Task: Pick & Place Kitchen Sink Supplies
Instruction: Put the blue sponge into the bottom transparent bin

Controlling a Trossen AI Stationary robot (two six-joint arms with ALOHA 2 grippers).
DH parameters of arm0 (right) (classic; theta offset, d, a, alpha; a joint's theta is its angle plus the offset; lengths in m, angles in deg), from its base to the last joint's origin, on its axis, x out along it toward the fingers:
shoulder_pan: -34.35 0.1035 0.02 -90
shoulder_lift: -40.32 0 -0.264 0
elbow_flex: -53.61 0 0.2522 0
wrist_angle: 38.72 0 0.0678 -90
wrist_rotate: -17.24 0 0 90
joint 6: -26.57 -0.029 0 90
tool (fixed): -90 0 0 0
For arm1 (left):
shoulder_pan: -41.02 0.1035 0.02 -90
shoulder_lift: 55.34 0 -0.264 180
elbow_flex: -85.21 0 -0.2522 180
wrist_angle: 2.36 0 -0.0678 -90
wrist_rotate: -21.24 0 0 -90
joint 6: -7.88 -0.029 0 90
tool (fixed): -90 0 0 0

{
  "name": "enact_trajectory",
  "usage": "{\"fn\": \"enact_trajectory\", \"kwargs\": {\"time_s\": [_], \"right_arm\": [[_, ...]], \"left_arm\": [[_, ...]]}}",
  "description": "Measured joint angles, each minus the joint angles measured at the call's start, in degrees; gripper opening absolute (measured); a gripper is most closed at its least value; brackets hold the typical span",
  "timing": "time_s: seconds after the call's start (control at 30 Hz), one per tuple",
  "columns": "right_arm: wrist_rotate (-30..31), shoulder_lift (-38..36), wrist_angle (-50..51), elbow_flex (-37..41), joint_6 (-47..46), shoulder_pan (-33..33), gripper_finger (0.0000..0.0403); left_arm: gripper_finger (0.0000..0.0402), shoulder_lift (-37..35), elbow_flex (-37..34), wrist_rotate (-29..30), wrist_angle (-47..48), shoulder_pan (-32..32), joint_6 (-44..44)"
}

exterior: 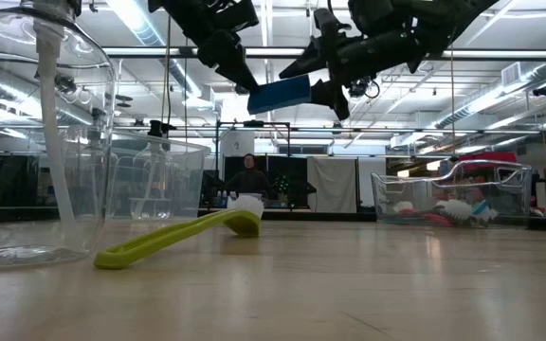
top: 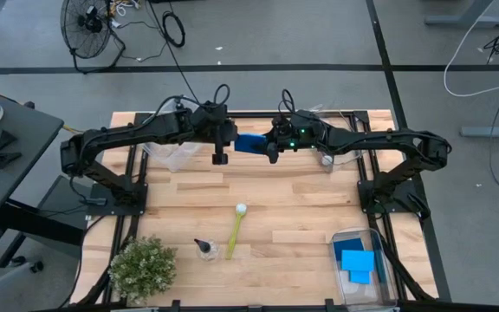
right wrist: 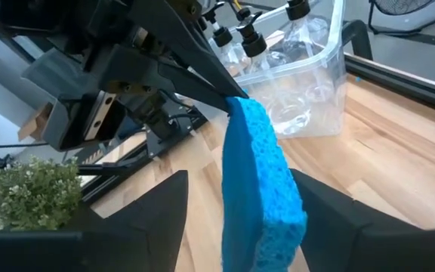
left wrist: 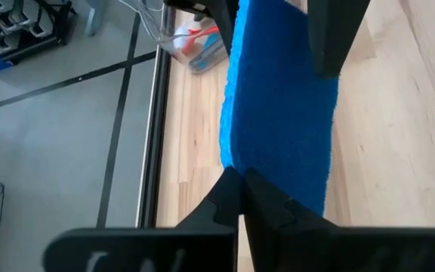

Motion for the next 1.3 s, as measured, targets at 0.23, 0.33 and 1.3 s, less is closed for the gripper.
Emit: {"fn": "enact_trajectory", "kwargs": {"time_s": [0.23, 0.33, 1.3], "right_arm": [[-0.49, 0.0, -0.03, 0.0, 0.17, 0.0, 0.0189], [-0.47, 0.0, -0.05, 0.0, 0.36, 0.0, 0.0166], [-4.7, -0.3, 0.19, 0.09, 8.75, -0.02, 0.0008]], "left_arm": [[0.0006, 0.0, 0.0, 0.0, 0.04, 0.02, 0.01], [0.0005, 0.0, 0.0, 0.0, 0.02, 0.02, 0.01], [0.0027, -0.04, 0.47, -5.21, 0.36, 0.03, 0.06]]}}
